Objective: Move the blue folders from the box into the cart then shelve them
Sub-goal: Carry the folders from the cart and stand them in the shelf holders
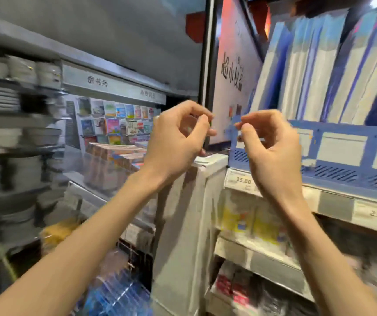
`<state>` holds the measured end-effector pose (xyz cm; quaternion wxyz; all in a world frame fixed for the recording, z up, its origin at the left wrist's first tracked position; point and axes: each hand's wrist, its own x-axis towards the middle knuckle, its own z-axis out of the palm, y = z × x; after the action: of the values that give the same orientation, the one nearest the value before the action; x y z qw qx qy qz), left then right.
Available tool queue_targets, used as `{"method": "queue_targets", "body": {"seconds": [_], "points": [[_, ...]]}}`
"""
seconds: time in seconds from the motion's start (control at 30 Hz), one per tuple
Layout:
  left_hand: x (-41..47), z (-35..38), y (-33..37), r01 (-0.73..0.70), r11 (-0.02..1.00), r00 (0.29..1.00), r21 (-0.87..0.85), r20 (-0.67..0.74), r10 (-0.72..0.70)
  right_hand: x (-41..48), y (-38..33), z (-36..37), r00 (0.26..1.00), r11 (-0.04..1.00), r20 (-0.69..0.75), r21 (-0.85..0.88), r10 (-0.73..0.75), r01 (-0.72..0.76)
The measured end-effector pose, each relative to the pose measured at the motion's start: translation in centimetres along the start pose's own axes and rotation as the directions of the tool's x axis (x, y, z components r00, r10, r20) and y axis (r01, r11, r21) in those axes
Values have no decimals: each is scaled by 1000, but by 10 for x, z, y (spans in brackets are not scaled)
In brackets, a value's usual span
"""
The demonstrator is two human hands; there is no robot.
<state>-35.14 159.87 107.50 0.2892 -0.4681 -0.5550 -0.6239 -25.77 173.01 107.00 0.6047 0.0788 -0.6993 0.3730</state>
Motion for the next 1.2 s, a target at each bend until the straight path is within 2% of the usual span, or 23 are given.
{"method": "queue_targets", "body": {"seconds": [0.2, 0.33, 0.4, 0.47, 0.57, 0.73, 1.0, 1.2], "points": [[-42, -84, -34, 106, 983, 987, 148, -133, -86, -47, -9, 84, 989, 998, 144, 51, 27, -34], [-72, -120, -48, 161, 958, 975, 238, -187, -118, -70, -18, 111, 985, 988, 115, -71, -128, 137], [-83, -135, -52, 177, 939, 970, 296, -216, -115, -80, -25, 123, 966, 978, 169, -49, -194, 205], [-91, -146, -57, 192, 921, 965, 340, -234, -115, -92, -30, 139, 944, 977, 253, 19, -211, 213], [-103, -166, -70, 223, 886, 963, 407, -231, -137, -114, -31, 165, 927, 989, 349, 91, -140, 115], [-126, -221, -113, 330, 830, 934, 449, -282, -219, -152, -31, 213, 887, 994, 462, 102, -21, -29], [-169, -334, -208, 430, 816, 901, 387, -241, -361, -227, -22, 342, 854, 986, 498, -23, 154, -164], [-211, -410, -276, 549, 744, 836, 380, -220, -503, -283, -12, 439, 788, 962, 557, -93, 264, -257]]}}
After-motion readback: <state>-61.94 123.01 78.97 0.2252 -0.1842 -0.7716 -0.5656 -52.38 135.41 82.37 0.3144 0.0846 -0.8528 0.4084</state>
